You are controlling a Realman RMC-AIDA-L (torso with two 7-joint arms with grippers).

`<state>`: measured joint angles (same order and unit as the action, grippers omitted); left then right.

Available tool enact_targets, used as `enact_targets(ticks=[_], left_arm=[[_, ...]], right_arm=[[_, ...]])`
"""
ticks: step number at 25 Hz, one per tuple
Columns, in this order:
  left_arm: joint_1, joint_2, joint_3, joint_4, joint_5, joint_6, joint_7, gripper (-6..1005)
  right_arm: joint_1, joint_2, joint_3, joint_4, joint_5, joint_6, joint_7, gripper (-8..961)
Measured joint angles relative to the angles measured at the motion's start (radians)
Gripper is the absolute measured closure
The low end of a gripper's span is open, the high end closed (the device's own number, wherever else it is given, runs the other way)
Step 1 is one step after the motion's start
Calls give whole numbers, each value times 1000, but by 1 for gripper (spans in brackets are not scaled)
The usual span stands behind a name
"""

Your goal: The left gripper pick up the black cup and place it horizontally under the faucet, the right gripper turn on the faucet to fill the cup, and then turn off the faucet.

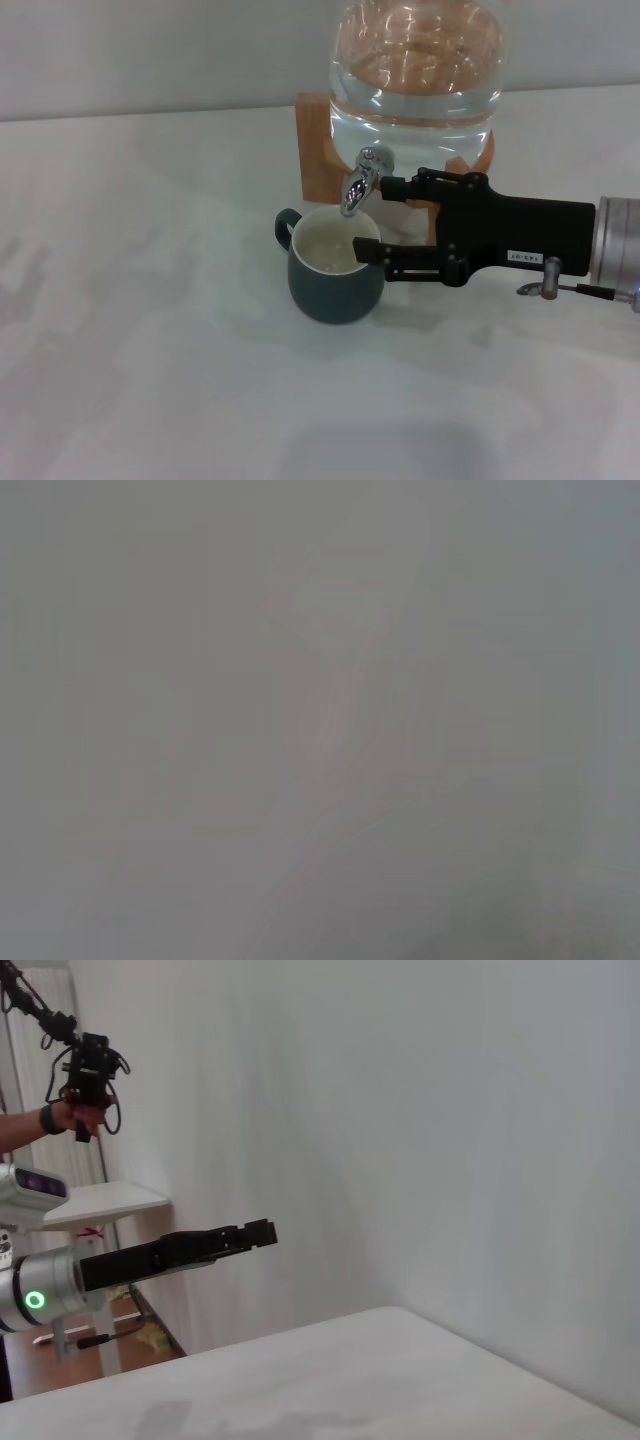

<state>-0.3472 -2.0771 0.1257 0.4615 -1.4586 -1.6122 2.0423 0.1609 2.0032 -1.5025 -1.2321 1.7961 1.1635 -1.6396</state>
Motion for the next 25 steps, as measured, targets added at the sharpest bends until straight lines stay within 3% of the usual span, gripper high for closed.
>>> enact_targets(ticks=[16, 25], left_arm=[[-3, 0, 0, 0, 4, 0, -1, 592], [-5, 0, 0, 0, 4, 10, -1, 591]], right_arm=[[-11, 0, 56, 9, -13, 4, 0, 99], [-12, 1, 108, -18, 1, 173, -8, 99]])
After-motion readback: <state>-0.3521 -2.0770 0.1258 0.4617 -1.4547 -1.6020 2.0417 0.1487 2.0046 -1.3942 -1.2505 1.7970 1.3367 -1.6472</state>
